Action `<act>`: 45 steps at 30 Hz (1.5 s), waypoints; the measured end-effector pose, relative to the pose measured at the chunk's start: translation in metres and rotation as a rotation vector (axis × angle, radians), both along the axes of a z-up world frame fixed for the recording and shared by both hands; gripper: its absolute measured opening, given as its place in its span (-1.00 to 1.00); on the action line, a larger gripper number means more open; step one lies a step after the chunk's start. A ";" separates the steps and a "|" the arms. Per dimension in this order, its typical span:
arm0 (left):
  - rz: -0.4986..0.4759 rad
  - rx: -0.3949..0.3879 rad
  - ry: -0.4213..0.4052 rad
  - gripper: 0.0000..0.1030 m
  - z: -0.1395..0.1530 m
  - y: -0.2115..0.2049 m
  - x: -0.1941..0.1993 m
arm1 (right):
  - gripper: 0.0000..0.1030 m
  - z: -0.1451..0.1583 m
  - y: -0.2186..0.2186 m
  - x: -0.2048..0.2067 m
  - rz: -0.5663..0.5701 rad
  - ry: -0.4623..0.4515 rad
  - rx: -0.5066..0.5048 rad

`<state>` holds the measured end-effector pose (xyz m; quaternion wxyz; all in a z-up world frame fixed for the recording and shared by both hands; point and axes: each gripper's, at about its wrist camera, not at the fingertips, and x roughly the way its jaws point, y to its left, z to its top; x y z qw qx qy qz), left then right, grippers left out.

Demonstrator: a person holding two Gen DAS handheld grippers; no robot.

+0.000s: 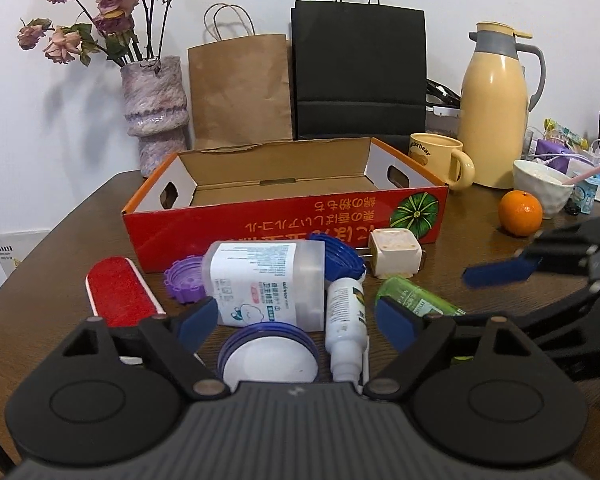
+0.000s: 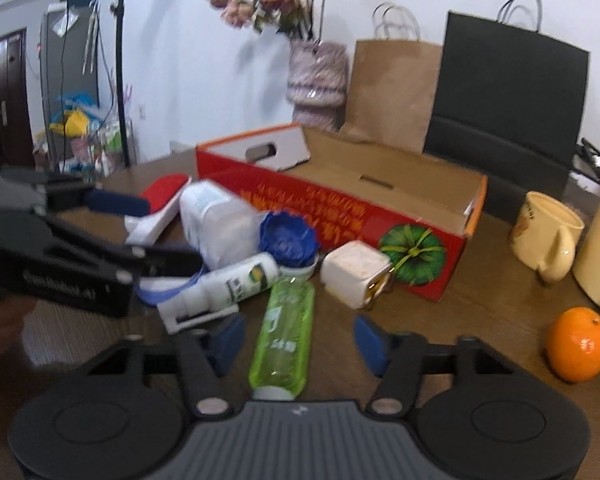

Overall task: Organize rigid objects
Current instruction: 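Close the right tool on the green spray bottle and lift it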

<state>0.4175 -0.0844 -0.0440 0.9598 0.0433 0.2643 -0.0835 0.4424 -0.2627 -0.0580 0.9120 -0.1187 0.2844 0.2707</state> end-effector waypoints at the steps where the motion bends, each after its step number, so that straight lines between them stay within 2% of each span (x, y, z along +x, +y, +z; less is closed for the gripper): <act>1: -0.004 -0.001 0.001 0.71 0.000 0.000 0.000 | -0.22 -0.002 0.001 0.001 -0.001 0.006 -0.007; 4: -0.020 -0.007 -0.001 0.71 0.000 -0.003 -0.001 | -0.42 -0.006 0.001 0.002 0.005 0.030 0.015; 11: -0.105 -0.106 0.052 0.71 0.003 -0.012 -0.003 | -0.42 -0.004 -0.005 -0.007 0.020 0.027 -0.007; 13: -0.147 -0.134 0.064 0.71 0.004 -0.014 -0.003 | -0.42 -0.004 -0.011 -0.014 0.077 0.035 0.000; 16: -0.174 -0.179 0.113 0.66 0.001 -0.019 0.001 | -0.42 -0.005 -0.014 -0.037 0.251 0.025 -0.006; 18: -0.187 -0.172 0.126 0.44 -0.003 -0.026 0.001 | -0.42 -0.006 -0.012 -0.053 0.340 0.011 -0.019; 20: -0.202 -0.148 0.138 -0.04 -0.007 -0.034 -0.001 | -0.42 -0.005 -0.010 -0.062 0.365 -0.004 -0.042; 21: -0.204 -0.132 0.151 -0.15 -0.011 -0.037 -0.002 | -0.44 -0.005 -0.009 -0.065 0.364 -0.015 -0.055; 23: -0.185 -0.114 0.176 -0.51 -0.017 -0.038 -0.002 | -0.24 -0.004 -0.012 -0.064 0.339 -0.018 -0.058; 25: -0.173 -0.116 0.182 -0.56 -0.022 -0.032 -0.006 | 0.12 -0.003 -0.018 -0.061 0.295 -0.021 -0.058; 26: -0.173 -0.114 0.178 -0.62 -0.022 -0.029 -0.009 | 0.14 -0.003 -0.021 -0.059 0.285 -0.022 -0.051; 31: -0.200 -0.069 0.148 -0.63 -0.019 -0.027 -0.027 | 0.14 -0.001 -0.032 -0.054 0.240 -0.040 -0.051; 33: -0.217 -0.076 0.127 -0.48 -0.014 -0.023 -0.031 | 0.12 -0.002 -0.035 -0.054 0.250 -0.040 -0.058; 34: -0.246 -0.095 0.108 -0.20 -0.011 -0.020 -0.035 | 0.12 -0.003 -0.036 -0.054 0.254 -0.037 -0.057; 35: -0.276 -0.108 0.099 0.21 -0.008 -0.017 -0.036 | 0.12 -0.004 -0.038 -0.052 0.259 -0.037 -0.056; 37: -0.338 -0.118 0.091 0.55 -0.002 -0.014 -0.041 | 0.10 -0.005 -0.039 -0.048 0.259 -0.019 -0.055; 39: -0.398 -0.108 0.090 0.53 0.000 -0.015 -0.044 | 0.04 -0.007 -0.039 -0.049 0.262 -0.015 -0.057; 40: -0.411 -0.094 0.102 0.43 -0.002 -0.016 -0.045 | 0.01 -0.007 -0.040 -0.049 0.262 -0.017 -0.061; 41: -0.419 -0.090 0.116 0.22 -0.005 -0.016 -0.043 | -0.01 -0.007 -0.041 -0.049 0.263 -0.016 -0.060; 44: -0.395 -0.096 0.133 -0.08 -0.015 -0.012 -0.035 | -0.09 -0.008 -0.044 -0.047 0.272 -0.011 -0.045; 45: -0.395 -0.120 0.137 -0.09 -0.016 -0.008 -0.032 | -0.13 -0.008 -0.045 -0.047 0.274 -0.007 -0.038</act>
